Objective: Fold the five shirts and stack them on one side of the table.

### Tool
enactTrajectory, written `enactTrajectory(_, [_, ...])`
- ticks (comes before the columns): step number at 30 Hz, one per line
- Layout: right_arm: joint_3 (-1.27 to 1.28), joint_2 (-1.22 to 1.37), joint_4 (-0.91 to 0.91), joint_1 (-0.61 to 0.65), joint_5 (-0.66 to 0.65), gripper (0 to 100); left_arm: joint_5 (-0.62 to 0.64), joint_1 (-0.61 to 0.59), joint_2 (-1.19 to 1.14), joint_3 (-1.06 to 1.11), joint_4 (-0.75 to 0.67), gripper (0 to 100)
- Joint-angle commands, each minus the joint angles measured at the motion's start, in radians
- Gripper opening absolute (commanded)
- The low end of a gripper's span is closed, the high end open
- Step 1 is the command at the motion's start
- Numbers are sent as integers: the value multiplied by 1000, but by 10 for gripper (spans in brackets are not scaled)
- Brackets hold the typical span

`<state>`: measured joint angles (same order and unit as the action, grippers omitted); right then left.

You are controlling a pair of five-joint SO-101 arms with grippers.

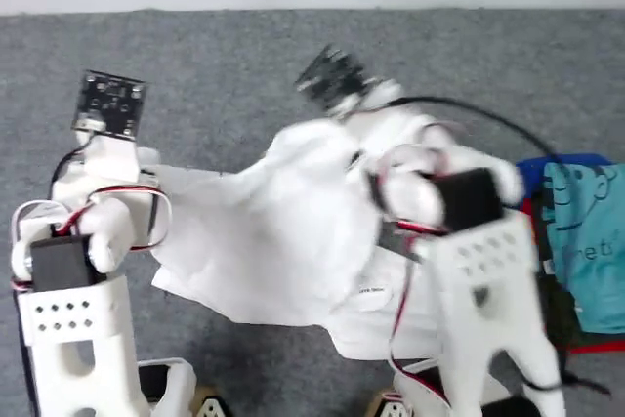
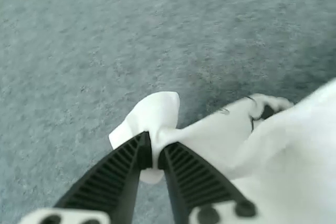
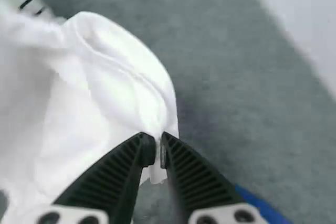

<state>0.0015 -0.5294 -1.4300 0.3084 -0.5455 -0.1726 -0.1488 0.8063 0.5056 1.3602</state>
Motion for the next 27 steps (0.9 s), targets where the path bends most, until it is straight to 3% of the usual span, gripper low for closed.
enactTrajectory(1, [-192, -68, -4, -93, -11, 10, -6, 71, 14, -97, 23, 14])
enactTrajectory(11, [-552, -117, -10, -139, -11, 10, -6, 84, 14, -323, 141, 14])
enactTrajectory(18, [-896, -120, -136, -153, -9, 10, -5, 84, 14, -562, 324, 14])
enactTrajectory(24, [-1083, -122, -205, -366, 40, 10, 2, 78, 48, -696, 396, 14])
enactTrajectory(27, [-1089, -122, -222, -387, 41, 10, 2, 77, 91, -696, 394, 14])
